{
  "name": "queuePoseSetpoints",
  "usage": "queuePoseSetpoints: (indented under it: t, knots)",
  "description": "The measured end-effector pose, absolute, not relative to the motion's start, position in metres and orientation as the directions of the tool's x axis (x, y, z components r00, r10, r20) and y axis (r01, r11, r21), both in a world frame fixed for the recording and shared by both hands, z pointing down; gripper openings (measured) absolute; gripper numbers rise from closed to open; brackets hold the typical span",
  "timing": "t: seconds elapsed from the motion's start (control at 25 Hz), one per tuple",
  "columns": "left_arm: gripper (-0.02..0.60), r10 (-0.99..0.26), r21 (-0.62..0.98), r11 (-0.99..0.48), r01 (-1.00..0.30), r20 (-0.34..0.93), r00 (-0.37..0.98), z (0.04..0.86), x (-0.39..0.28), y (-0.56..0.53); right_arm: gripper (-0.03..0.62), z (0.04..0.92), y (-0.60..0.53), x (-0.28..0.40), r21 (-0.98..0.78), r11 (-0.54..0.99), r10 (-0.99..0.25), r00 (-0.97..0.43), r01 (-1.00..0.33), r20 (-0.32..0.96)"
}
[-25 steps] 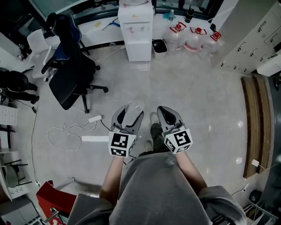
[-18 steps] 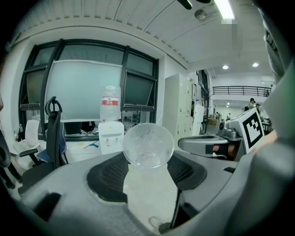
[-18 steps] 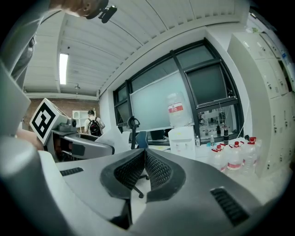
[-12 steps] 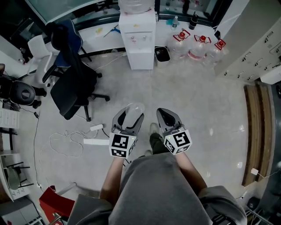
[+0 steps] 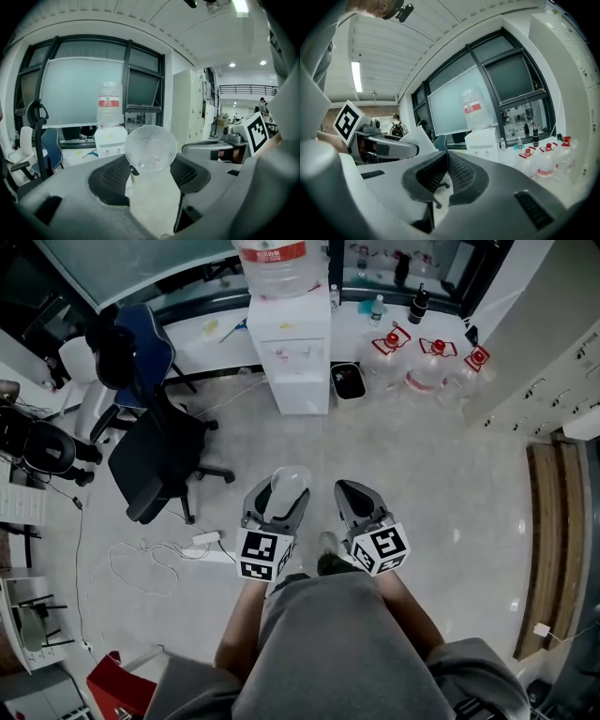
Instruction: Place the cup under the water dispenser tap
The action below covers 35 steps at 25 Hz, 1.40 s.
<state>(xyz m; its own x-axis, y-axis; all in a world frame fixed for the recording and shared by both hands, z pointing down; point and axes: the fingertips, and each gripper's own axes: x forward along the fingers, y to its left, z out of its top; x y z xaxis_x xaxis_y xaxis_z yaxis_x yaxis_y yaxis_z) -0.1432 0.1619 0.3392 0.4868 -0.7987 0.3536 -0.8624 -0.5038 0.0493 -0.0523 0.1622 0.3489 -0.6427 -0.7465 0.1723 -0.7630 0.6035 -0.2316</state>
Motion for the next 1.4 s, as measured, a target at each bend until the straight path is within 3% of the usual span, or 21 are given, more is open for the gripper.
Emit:
queuePoseSetpoints:
  t: [0.8,1.4]
  knots:
    - [0.268,-0.793,0.032,-0.500,-0.866,0.387,0.472,0.363,-0.147,0.052,0.012,0.378,0.057,-0.048,-0.309,0.558,-0.762,-0.623,-0.770,0.177]
    - [0.268,-0.720,0.058,-0.598,-0.799,0.400,0.567,0.377,-0.186,-0.083,0.012,0.388,-0.066,-0.092,-0.324,0.442,-0.825,-0.521,-0.836,0.218]
